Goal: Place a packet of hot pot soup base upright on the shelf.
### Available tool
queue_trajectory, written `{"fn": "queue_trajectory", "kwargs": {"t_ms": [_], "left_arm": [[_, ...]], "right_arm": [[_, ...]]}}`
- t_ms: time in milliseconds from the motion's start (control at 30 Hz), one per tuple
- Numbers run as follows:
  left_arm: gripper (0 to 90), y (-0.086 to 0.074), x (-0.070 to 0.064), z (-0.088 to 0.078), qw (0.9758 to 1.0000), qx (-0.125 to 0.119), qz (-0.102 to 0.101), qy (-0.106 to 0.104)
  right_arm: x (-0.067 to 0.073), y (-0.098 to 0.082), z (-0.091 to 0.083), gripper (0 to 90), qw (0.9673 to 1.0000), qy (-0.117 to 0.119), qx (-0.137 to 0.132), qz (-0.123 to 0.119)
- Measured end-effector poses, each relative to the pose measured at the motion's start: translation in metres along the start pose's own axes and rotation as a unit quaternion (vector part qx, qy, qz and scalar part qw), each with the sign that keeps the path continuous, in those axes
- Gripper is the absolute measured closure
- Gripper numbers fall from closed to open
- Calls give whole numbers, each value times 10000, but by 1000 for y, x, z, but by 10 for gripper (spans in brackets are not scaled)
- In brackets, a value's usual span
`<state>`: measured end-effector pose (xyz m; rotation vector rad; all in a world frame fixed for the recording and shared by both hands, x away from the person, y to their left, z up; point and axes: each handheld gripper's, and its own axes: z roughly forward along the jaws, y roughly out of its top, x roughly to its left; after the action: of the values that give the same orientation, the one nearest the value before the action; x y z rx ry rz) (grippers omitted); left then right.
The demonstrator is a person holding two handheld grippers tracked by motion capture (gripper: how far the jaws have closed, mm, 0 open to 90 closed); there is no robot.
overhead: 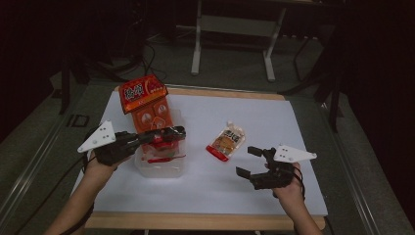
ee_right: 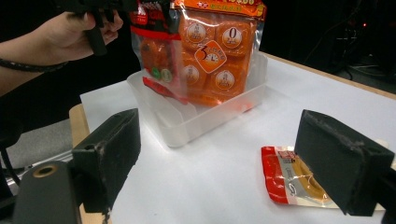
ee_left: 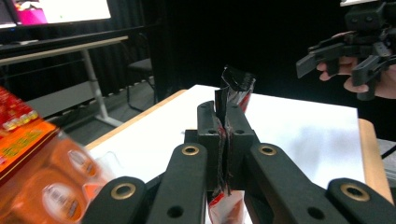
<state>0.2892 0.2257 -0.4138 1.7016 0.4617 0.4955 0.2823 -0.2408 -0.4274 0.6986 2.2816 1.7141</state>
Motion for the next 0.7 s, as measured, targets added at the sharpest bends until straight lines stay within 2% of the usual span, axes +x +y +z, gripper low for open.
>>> {"fn": "queue_trajectory", "kwargs": {"t_ms": [133, 233, 700], "left_arm": [[882, -4, 1, -6, 10000, 25, -12, 3], [881, -8, 2, -10, 9999, 139, 31, -5], [879, -36, 8, -14, 9995, 238, -180, -103]], "right_arm": [[-1, 0, 0, 145, 10000, 25, 15, 42], [-1, -1, 1, 146, 10000, 54, 18, 57], [-2, -3, 5, 160, 9998, 142, 95, 123]]}}
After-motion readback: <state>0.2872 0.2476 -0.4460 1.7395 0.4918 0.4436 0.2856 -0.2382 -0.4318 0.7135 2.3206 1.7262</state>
